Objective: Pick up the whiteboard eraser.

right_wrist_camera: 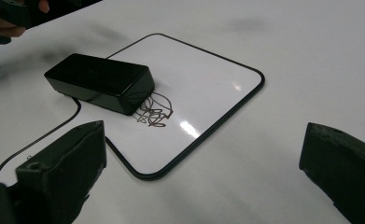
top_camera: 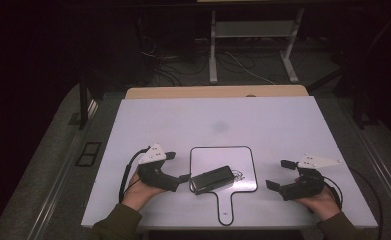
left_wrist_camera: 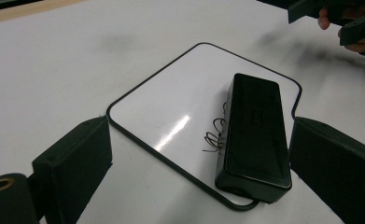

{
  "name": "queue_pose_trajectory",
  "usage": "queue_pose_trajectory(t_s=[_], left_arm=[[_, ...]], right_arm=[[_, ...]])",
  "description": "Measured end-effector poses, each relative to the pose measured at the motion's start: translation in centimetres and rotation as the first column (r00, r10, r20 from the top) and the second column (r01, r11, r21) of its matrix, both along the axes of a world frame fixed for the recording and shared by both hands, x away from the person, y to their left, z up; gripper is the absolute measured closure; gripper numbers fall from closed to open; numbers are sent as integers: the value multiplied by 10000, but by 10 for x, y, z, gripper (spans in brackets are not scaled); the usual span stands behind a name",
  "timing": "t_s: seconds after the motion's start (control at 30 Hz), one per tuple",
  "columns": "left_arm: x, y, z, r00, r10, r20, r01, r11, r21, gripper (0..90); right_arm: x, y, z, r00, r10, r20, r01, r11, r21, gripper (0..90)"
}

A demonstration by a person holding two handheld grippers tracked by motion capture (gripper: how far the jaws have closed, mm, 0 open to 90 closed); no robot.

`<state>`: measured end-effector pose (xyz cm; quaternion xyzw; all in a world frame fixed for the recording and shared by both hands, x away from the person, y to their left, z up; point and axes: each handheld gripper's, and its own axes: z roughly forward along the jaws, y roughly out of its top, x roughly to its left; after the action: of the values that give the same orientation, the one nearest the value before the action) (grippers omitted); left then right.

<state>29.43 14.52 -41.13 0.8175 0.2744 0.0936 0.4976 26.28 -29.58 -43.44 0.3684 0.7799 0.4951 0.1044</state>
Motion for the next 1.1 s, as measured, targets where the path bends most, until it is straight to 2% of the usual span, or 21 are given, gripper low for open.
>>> queue_pose_trajectory(t_s=[0.4, 0.9, 1.1], left_arm=[[6, -17, 5, 9997, -245, 5, 245, 9997, -26, 68], [20, -49, 15, 9954, -955, -52, 955, 9953, 137, 83], [22, -65, 13, 9931, -1166, -115, 1165, 9932, -86, 82]], right_arm=[[1, 0, 0, 10000, -38, -61, 39, 10000, 24, 0], [2, 1, -1, 9999, -36, -130, 37, 10000, 30, 0], [2, 2, -1, 9999, -36, -137, 36, 10000, 8, 0]])
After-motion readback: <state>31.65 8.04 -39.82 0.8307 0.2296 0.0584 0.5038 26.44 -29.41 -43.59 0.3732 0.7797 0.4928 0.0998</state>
